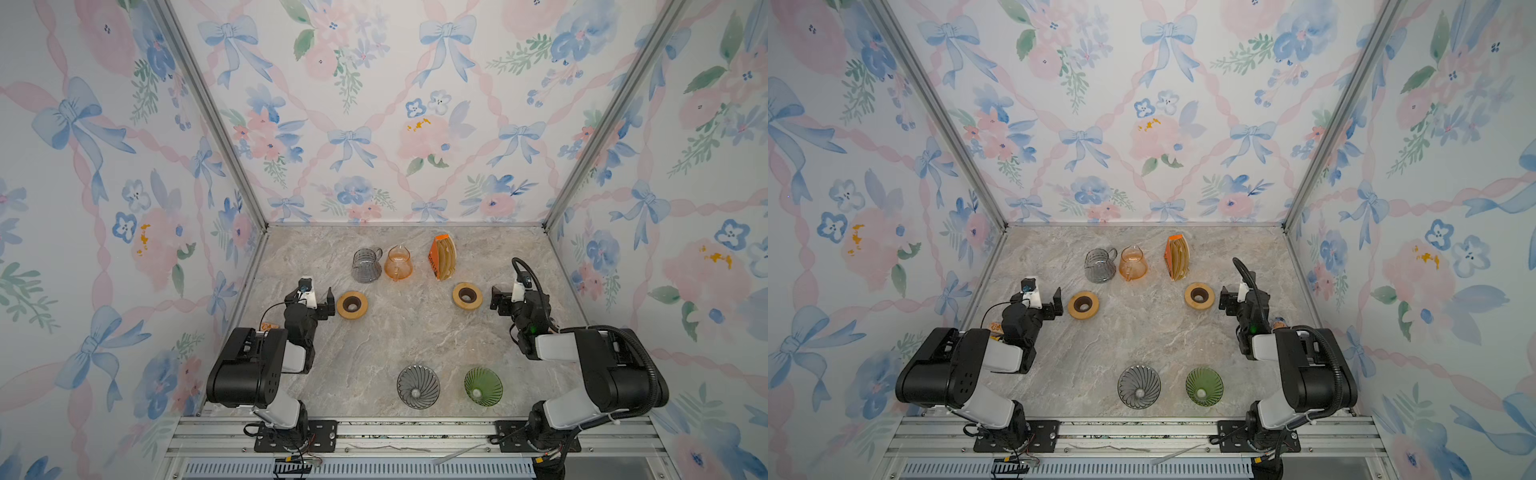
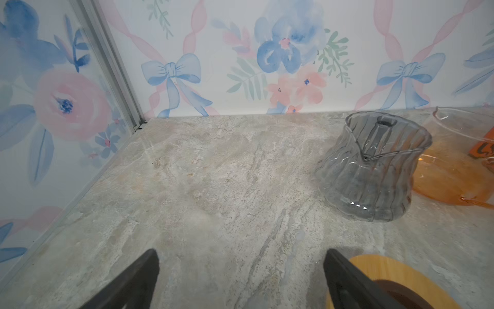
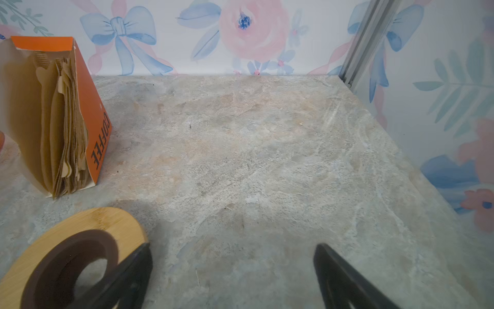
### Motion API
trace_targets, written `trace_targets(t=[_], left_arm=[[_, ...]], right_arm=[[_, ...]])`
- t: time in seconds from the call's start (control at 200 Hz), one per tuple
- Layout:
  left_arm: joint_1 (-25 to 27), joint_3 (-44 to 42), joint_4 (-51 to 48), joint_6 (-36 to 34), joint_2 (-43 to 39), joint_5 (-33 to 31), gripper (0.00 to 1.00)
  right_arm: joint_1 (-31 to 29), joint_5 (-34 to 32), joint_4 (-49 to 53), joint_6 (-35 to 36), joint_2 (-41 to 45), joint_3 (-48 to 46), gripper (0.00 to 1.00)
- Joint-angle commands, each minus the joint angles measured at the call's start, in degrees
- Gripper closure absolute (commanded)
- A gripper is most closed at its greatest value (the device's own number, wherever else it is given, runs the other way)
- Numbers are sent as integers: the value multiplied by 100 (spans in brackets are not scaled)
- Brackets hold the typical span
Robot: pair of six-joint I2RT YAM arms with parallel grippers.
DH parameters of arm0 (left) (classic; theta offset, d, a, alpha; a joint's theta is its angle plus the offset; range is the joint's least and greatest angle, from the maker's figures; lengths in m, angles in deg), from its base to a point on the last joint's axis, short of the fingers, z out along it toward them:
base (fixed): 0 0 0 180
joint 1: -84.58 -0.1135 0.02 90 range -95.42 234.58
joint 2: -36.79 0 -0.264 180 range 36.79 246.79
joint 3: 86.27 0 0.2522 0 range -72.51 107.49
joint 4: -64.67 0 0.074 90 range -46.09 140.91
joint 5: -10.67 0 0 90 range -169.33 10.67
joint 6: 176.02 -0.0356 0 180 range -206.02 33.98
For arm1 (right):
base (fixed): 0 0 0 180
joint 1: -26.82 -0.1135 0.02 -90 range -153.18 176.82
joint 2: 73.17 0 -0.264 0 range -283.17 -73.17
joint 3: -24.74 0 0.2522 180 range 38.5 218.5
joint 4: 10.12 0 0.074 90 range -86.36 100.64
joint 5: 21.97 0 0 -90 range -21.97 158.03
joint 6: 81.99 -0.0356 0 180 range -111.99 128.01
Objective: Place the coffee filter in the dripper
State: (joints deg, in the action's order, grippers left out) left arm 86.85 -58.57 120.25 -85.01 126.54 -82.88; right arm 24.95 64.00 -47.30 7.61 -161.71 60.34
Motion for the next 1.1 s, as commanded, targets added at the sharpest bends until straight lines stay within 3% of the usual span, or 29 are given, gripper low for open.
trace_targets(t=[0.0,1.095], left_arm=[[-15,-65,126,-111,20,40,2],[-6,-63,141,-111,23,19,2]], right_arm=[[31,71,14,-20,11,109,4],[-5,-10,6,10,11,109,4]])
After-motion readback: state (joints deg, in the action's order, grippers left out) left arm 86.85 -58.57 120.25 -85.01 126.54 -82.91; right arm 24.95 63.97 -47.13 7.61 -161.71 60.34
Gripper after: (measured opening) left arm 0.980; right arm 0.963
